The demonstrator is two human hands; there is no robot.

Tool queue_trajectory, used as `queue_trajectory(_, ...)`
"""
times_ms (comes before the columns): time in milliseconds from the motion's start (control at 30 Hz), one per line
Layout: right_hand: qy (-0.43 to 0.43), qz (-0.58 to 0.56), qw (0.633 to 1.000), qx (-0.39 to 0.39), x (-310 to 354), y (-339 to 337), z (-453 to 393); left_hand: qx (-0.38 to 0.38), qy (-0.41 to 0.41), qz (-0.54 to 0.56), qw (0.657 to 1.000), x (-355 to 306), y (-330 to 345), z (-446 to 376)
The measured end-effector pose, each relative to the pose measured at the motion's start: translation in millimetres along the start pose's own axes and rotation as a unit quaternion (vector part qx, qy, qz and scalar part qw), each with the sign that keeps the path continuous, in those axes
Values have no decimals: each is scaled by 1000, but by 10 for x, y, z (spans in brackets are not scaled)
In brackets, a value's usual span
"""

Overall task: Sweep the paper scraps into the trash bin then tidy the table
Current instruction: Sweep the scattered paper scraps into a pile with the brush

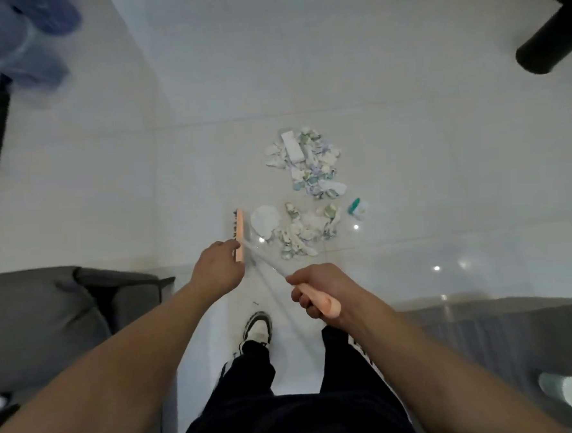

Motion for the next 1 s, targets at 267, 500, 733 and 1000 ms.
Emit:
queue_trajectory(267, 96, 153, 982, 63, -219, -315, -327, -88, -176, 131, 972, 382, 513, 880)
queue_trajectory(500, 84, 240, 967, -22, 253, -1134, -145, -101, -202, 157, 961, 67, 816, 942)
queue_trajectory(733, -14, 257, 962, -91, 994, -1589, -31, -92, -142, 122, 978, -627, 696, 535)
queue_trajectory(1000, -87, 443, 878, -157, 1304, -1645, -77, -93, -116, 104, 983, -821, 382, 426)
Point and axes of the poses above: each hand's wrist, its own z-axis away from the middle knuckle, its own y-axis out of the palm, x = y × z, the point moved 5 cm from there along -z, towards the middle knuckle, and after that the axes turned 13 degrees about x, right-handed, at the moved point
